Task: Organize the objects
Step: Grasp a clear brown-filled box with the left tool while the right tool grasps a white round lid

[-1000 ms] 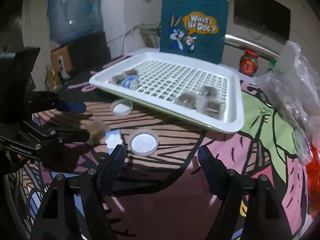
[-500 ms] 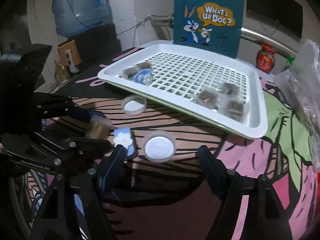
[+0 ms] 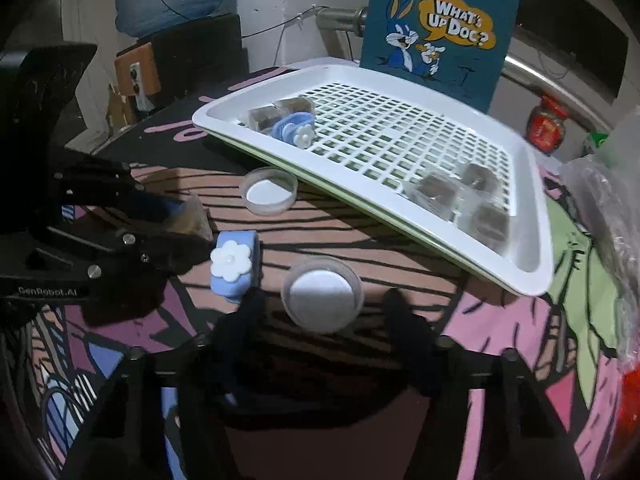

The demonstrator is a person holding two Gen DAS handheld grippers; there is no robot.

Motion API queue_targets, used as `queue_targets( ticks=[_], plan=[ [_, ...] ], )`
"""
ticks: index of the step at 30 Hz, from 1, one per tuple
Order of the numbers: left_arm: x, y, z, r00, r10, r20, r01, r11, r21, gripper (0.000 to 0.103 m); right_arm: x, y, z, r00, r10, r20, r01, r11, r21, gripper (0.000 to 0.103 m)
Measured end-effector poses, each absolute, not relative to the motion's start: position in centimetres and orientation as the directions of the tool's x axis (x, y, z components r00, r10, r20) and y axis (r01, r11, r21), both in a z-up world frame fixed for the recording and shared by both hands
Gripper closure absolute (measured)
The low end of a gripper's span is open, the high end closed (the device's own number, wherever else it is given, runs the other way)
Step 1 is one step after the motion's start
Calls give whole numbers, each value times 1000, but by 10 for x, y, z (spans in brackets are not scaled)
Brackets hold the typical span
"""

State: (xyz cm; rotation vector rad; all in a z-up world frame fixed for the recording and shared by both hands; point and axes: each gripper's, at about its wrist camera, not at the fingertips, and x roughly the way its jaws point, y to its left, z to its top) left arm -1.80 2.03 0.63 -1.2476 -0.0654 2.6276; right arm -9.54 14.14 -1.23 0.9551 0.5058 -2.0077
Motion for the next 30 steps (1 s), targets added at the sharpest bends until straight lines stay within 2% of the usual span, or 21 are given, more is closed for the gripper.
queue_targets(
  ticks=[1, 5, 8, 13, 18, 30],
  plan=[
    [-18, 20, 6, -610, 228, -758, -188, -972, -141, 80, -96, 142, -12, -357, -520, -776, 821, -570, 4, 64],
    [-17, 16, 7, -620, 226, -751, -171, -974, -152, 80, -91, 145, -9, -377, -522, -765, 810, -586, 1, 64],
    [-14, 12, 11, -643, 228, -731, -163, -973, -161, 80, -85, 154, 1, -430, -545, -720, 785, -620, 0, 64],
    [-8, 8, 32, -738, 186, -648, -144, -983, -118, 80, -75, 175, 24, -484, -627, -610, 744, -662, 90, 64],
    [-2, 4, 43, -809, 139, -572, -120, -990, -71, 80, -69, 180, 42, -559, -648, -518, 716, -692, 92, 64],
    [2, 6, 42, -822, 138, -552, -131, -990, -52, 80, -67, 184, 32, -579, -632, -515, 699, -710, 87, 64]
  ],
)
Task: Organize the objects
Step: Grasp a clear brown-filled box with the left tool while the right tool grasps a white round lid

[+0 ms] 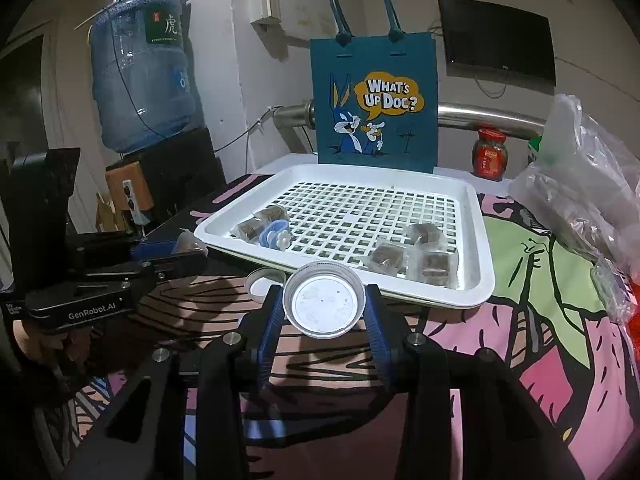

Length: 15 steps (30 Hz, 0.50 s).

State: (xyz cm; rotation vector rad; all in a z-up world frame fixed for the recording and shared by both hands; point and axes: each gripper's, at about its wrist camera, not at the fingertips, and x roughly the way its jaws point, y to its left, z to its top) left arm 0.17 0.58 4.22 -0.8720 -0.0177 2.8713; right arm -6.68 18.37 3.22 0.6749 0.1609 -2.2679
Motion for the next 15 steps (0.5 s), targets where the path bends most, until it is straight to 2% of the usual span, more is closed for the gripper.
queue_targets(
  ticks=[15],
  plan=[
    [6, 5, 44, -835, 144, -531, -137, -989, -52, 80, -63, 191, 36, -597, -646, -476, 697, -712, 91, 64]
  ],
)
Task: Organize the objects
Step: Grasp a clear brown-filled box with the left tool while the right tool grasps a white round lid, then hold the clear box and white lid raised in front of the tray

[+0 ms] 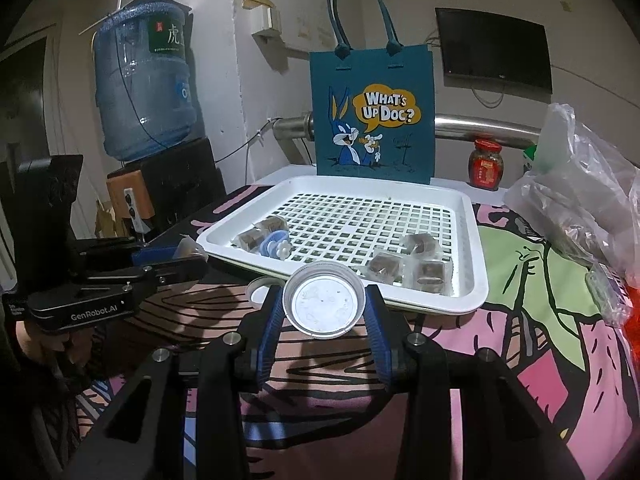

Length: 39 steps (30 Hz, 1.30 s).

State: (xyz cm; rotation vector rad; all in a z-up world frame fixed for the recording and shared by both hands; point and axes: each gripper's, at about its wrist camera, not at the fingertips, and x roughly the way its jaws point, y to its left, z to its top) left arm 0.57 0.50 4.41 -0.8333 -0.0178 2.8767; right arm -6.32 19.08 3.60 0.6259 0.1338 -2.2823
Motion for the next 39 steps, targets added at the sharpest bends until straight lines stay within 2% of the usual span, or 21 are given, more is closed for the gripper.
queue_targets(
  ticks=[7, 39],
  plan=[
    [8, 7, 46, -843, 139, -520, -139, -990, -39, 80, -57, 193, 40, -613, -655, -442, 703, -708, 75, 64],
    [6, 6, 45, -841, 140, -522, -137, -990, -45, 80, -59, 198, 40, -609, -661, -438, 703, -706, 89, 64]
  ],
)
